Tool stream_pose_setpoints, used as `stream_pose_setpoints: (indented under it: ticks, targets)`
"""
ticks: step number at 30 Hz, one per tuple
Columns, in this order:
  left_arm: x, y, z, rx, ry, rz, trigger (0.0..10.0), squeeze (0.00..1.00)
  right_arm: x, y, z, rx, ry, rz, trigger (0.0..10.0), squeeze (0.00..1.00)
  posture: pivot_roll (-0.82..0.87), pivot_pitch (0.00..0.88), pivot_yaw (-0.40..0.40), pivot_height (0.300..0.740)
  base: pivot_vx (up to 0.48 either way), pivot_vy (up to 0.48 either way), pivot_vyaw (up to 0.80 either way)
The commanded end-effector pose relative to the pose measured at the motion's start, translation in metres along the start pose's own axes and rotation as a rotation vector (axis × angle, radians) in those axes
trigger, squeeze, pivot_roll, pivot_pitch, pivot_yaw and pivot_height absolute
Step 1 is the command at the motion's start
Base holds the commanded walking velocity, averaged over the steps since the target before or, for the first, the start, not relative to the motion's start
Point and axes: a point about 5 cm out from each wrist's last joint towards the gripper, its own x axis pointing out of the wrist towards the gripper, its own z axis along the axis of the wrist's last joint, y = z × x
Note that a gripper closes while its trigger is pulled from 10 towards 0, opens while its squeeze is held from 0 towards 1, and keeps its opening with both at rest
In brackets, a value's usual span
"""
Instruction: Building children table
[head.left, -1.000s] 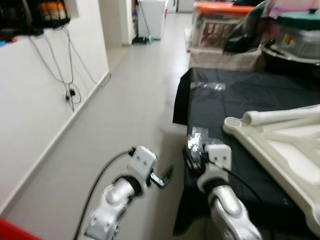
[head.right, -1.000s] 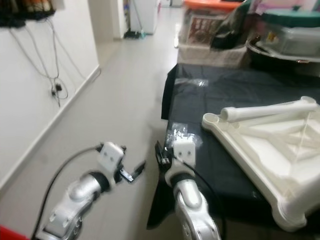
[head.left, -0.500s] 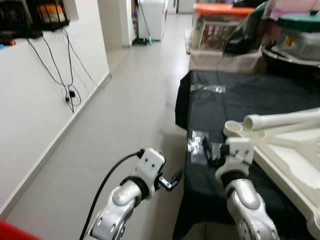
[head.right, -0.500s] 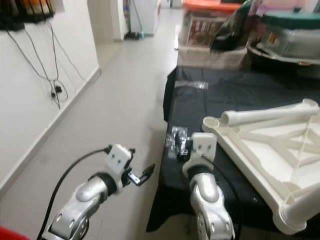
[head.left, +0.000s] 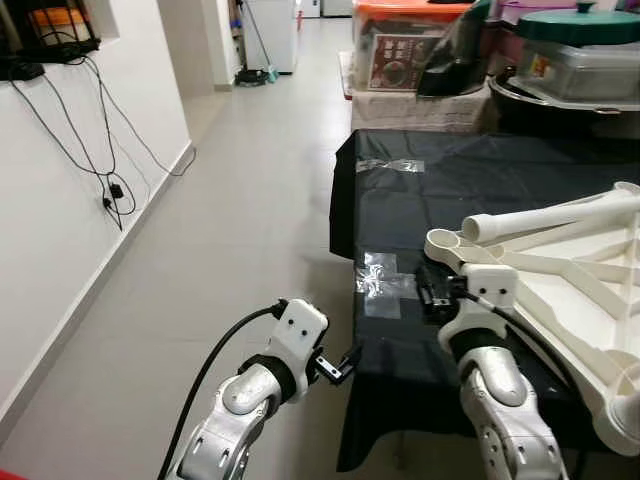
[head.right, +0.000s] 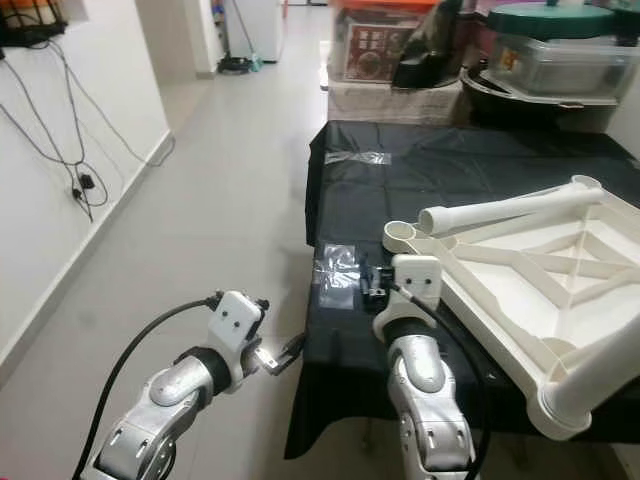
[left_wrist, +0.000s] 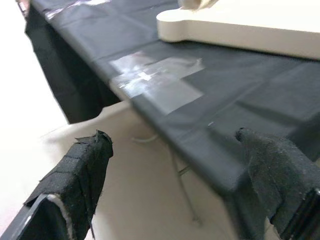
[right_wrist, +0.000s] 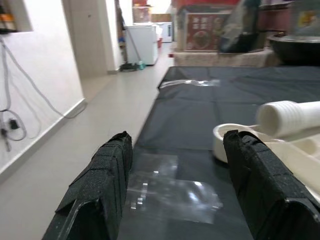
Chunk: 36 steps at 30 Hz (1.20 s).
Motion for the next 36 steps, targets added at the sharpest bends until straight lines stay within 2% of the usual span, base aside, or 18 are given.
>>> stream_pose_setpoints:
  ticks: [1, 5, 10, 17, 19, 21, 27, 31, 33, 36]
  targets:
    - [-0.001, -0.001, 0.000, -0.008, 0.006, -0.006, 10.0, 0.00, 0.002, -0.001, 0.001, -0.001, -0.010, -0.008, 10.0, 0.00, 0.09, 0.000, -0.027, 0.740, 0.000, -0.450, 0.00]
    - [-0.001, -0.001, 0.000, -0.015, 0.011, -0.002, 10.0, 0.00, 0.003, -0.004, 0.002, -0.004, -0.013, -0.008, 10.0, 0.00, 0.09, 0.000, -0.044, 0.740, 0.000, -0.418, 0.00]
    - [-0.001, -0.001, -0.002, -0.035, 0.022, 0.008, 10.0, 0.00, 0.011, -0.011, 0.010, -0.019, -0.026, -0.001, 10.0, 0.00, 0.10, 0.000, -0.051, 0.740, 0.000, 0.000, 0.00]
    - [-0.002, -0.002, -0.002, -0.035, 0.024, 0.008, 10.0, 0.00, 0.020, -0.015, 0.009, -0.005, 0.053, 0.038, 10.0, 0.00, 0.10, 0.000, -0.057, 0.740, 0.000, 0.000, 0.00]
    - [-0.002, -0.002, -0.002, -0.037, 0.026, 0.008, 10.0, 0.00, 0.027, -0.017, 0.009, 0.013, 0.156, 0.083, 10.0, 0.00, 0.10, 0.000, -0.056, 0.740, 0.000, 0.000, 0.00]
    - [-0.003, -0.003, -0.002, -0.037, 0.027, 0.007, 10.0, 0.00, 0.030, -0.018, 0.008, 0.023, 0.196, 0.095, 10.0, 0.00, 0.10, 0.000, -0.056, 0.740, 0.000, 0.000, 0.00]
    - [-0.006, -0.005, -0.002, -0.048, 0.029, 0.006, 10.0, 0.00, 0.052, -0.041, 0.004, 0.007, 0.389, -0.026, 10.0, 0.00, 0.10, 0.000, -0.059, 0.740, 0.000, 0.000, 0.00]
    - [-0.010, -0.007, -0.001, -0.059, 0.024, 0.004, 10.0, 0.00, 0.057, -0.045, 0.001, 0.000, 0.437, -0.030, 10.0, 0.00, 0.11, 0.000, -0.068, 0.740, 0.000, 0.000, 0.00]
    - [-0.014, -0.011, 0.001, -0.097, 0.019, -0.002, 10.0, 0.00, 0.060, -0.051, -0.006, -0.058, 0.490, -0.033, 10.0, 0.00, 0.11, 0.000, -0.079, 0.740, 0.000, 0.000, 0.00]
    - [-0.017, -0.013, 0.003, -0.114, 0.017, -0.004, 10.0, 0.00, 0.061, -0.055, -0.010, -0.081, 0.525, -0.036, 10.0, 0.00, 0.11, 0.000, -0.087, 0.740, 0.000, 0.000, 0.00]
